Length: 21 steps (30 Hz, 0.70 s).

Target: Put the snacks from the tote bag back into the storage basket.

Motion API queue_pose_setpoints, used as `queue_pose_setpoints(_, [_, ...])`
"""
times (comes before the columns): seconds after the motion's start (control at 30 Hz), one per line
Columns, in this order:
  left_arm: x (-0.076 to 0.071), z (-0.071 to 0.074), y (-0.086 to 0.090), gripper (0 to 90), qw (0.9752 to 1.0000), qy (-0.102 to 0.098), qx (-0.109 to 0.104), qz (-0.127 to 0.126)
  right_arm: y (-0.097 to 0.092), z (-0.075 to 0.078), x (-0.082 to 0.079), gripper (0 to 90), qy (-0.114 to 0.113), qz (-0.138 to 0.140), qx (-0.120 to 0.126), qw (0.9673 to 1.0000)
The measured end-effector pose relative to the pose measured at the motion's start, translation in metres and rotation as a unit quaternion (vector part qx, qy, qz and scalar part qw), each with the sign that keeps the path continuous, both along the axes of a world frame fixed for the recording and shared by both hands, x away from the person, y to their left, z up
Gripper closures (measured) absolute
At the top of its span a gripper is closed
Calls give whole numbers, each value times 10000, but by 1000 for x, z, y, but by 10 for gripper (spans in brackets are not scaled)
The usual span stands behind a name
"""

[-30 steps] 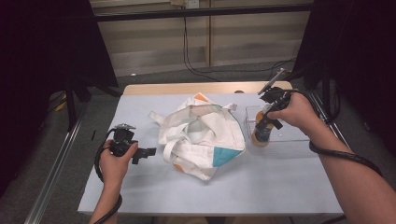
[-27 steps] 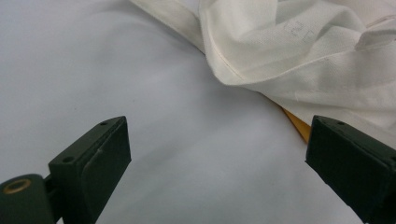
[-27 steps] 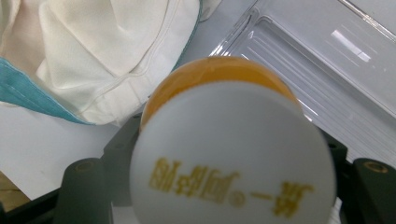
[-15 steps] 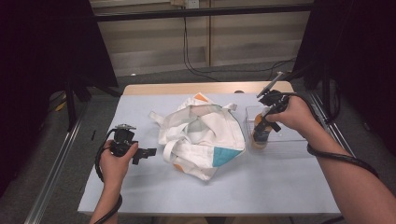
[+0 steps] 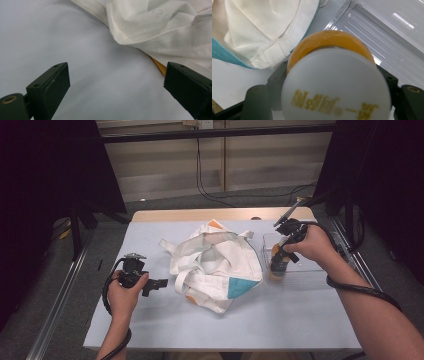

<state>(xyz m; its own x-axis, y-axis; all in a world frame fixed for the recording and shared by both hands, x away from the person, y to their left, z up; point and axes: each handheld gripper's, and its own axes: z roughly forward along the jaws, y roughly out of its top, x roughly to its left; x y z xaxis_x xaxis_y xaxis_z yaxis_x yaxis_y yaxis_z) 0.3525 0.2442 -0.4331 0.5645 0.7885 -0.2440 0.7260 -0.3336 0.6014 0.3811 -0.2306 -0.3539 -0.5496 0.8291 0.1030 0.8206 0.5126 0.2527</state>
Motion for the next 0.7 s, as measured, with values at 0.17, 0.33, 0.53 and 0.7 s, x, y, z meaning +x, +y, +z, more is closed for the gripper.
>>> queue_pose_setpoints(0.17, [1,0,0,64,10000,12,-5,0,0,-4,0,297,-7,-26,30,10000])
queue_pose_setpoints(0.33, [1,0,-2,64,10000,17,-22,-18,1,-7,0,297,13,-46,-3,10000])
queue_pose_setpoints(0.53, [2,0,-3,64,10000,18,-19,-19,0,-9,0,296,-20,-38,26,10000])
queue_pose_setpoints(0.7, [2,0,-2,64,10000,-6,0,-8,-1,-9,-1,296,9,-95,57,9999])
